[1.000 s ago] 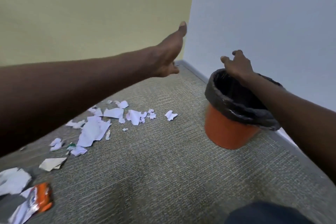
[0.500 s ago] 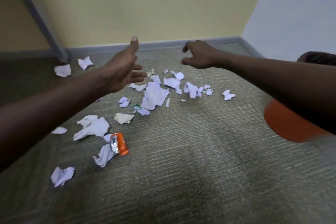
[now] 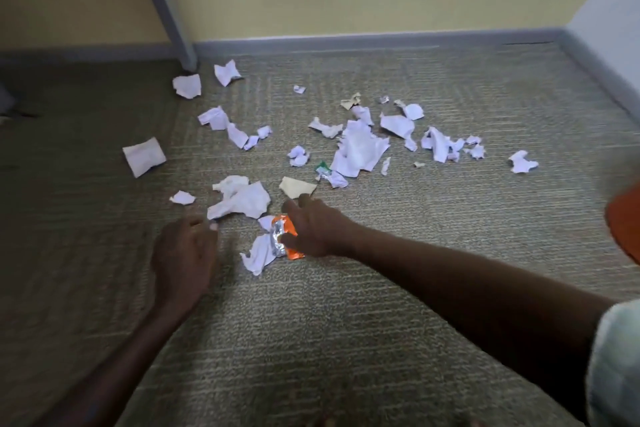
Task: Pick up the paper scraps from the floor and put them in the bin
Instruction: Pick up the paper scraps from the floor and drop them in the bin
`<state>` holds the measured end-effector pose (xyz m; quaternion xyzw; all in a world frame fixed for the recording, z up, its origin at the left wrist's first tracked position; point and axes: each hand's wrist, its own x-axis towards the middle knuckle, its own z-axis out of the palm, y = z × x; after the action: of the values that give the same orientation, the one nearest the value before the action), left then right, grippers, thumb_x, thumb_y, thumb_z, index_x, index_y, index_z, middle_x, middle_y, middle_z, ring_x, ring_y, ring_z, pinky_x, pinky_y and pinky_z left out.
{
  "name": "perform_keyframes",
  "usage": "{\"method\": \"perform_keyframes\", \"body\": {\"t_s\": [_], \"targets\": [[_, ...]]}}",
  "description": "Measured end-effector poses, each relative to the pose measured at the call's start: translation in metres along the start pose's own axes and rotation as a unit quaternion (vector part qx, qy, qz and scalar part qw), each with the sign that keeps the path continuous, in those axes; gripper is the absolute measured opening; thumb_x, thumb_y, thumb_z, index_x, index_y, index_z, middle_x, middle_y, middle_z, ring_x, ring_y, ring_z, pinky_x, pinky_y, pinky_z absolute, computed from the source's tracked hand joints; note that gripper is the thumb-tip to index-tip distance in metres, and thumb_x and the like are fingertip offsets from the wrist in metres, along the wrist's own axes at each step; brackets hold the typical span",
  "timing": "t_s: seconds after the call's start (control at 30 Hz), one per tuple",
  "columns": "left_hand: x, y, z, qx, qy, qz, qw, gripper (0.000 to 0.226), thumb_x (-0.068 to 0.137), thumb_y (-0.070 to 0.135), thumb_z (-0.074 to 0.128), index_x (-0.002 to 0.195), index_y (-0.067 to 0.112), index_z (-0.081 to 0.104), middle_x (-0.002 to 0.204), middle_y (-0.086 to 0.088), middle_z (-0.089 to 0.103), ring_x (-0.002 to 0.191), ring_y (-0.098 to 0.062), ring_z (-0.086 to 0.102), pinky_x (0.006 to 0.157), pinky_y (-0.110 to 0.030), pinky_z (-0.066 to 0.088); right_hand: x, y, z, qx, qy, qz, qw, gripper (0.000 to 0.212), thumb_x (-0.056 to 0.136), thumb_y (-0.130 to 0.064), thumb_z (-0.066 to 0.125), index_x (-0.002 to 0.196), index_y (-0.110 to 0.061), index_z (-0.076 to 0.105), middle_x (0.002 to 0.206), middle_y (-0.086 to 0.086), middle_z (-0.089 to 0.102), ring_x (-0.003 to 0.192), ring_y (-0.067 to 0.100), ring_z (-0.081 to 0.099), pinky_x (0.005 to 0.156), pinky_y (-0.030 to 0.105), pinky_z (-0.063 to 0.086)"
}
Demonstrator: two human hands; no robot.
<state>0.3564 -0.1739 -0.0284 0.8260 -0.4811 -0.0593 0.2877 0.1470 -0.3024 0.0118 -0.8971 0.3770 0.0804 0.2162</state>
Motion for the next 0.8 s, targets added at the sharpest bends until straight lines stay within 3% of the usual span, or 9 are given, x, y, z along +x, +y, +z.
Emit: {"method": "perform_keyframes", "body": {"t_s": [0.07,0.13,0.2,0.27,0.4,0.5,0.57,0.7,0.8], "targets": [[-0.018,-0.027,0.015,0.096,0.004,-0.061,0.994,0.053,0.091,0.058,0.047,0.127,0.019,0.055,0.129,-0.019,0.056,0.122,-0.040,0.049,0.102,-0.051,0.040,0.001,-0.012,0.019,-0.007,0.016,-0.012,1.000,0.071,0.092,-0.055,0.054,0.147,-0.017,0.028,0.144,0.024,0.033,0.127,0.043,0.040,0.095,0.052,0.043],[-0.039,-0.042,0.033,0.110,-0.014,-0.134,0.985,0.057,0.089,0.061,0.053,0.135,0.028,0.048,0.138,-0.023,0.047,0.134,-0.042,0.035,0.109,-0.055,0.031,0.004,-0.020,0.035,-0.020,0.032,-0.017,0.999,0.077,0.089,-0.063,0.052,0.149,-0.025,0.024,0.153,0.022,0.022,0.132,0.043,0.035,0.098,0.054,0.041],[-0.057,-0.051,0.049,0.106,-0.025,-0.110,0.988,0.056,0.091,0.058,0.044,0.135,0.023,0.049,0.137,-0.025,0.044,0.134,-0.042,0.033,0.111,-0.054,0.027,0.010,-0.025,0.051,-0.016,0.026,-0.012,0.999,0.078,0.085,-0.071,0.050,0.148,-0.036,0.023,0.159,0.018,0.011,0.136,0.043,0.028,0.101,0.058,0.037],[-0.065,-0.053,0.057,0.077,-0.006,-0.067,0.995,0.049,0.093,0.039,0.035,0.130,0.012,0.055,0.135,-0.026,0.044,0.128,-0.042,0.040,0.112,-0.049,0.027,0.013,-0.030,0.067,-0.012,0.008,-0.007,1.000,0.073,0.082,-0.075,0.048,0.144,-0.043,0.027,0.161,0.013,0.006,0.137,0.044,0.023,0.102,0.062,0.031],[-0.043,-0.037,0.052,-0.023,0.103,-0.066,0.992,0.029,0.087,0.009,0.039,0.108,0.001,0.058,0.110,-0.023,0.055,0.106,-0.038,0.048,0.097,-0.047,0.035,0.010,-0.034,0.092,-0.070,0.076,-0.013,0.995,0.054,0.084,-0.062,0.054,0.129,-0.031,0.047,0.154,0.014,0.028,0.128,0.046,0.035,0.091,0.061,0.036],[0.007,-0.029,0.050,-0.029,0.156,-0.061,0.985,0.024,0.089,0.005,0.039,0.103,-0.002,0.058,0.102,-0.027,0.054,0.098,-0.039,0.048,0.089,-0.046,0.035,0.008,-0.031,0.097,-0.088,0.107,-0.015,0.990,0.046,0.080,-0.050,0.062,0.115,-0.022,0.055,0.141,0.010,0.047,0.114,0.043,0.048,0.082,0.054,0.042],[0.045,-0.022,0.052,-0.021,0.183,-0.096,0.978,0.026,0.093,0.009,0.042,0.106,-0.005,0.059,0.107,-0.031,0.053,0.102,-0.043,0.049,0.092,-0.047,0.035,0.008,-0.028,0.095,-0.084,0.123,-0.017,0.989,0.039,0.079,-0.045,0.062,0.109,-0.020,0.057,0.134,0.006,0.053,0.106,0.038,0.053,0.077,0.050,0.044],[0.099,-0.024,0.061,0.040,0.103,-0.205,0.973,0.052,0.102,0.038,0.044,0.123,-0.008,0.055,0.137,-0.035,0.041,0.130,-0.044,0.035,0.111,-0.045,0.020,0.010,-0.020,0.093,-0.080,0.149,-0.037,0.985,0.035,0.082,-0.037,0.061,0.111,-0.019,0.053,0.127,0.003,0.059,0.096,0.034,0.058,0.070,0.043,0.046],[0.114,-0.049,0.073,0.114,0.004,-0.112,0.987,0.039,0.100,0.032,0.050,0.122,0.002,0.061,0.136,-0.029,0.046,0.132,-0.041,0.036,0.111,-0.050,0.021,0.011,-0.015,0.089,-0.062,0.135,-0.051,0.988,0.042,0.091,-0.032,0.055,0.129,-0.018,0.043,0.140,0.005,0.050,0.109,0.038,0.052,0.077,0.048,0.045]]}}
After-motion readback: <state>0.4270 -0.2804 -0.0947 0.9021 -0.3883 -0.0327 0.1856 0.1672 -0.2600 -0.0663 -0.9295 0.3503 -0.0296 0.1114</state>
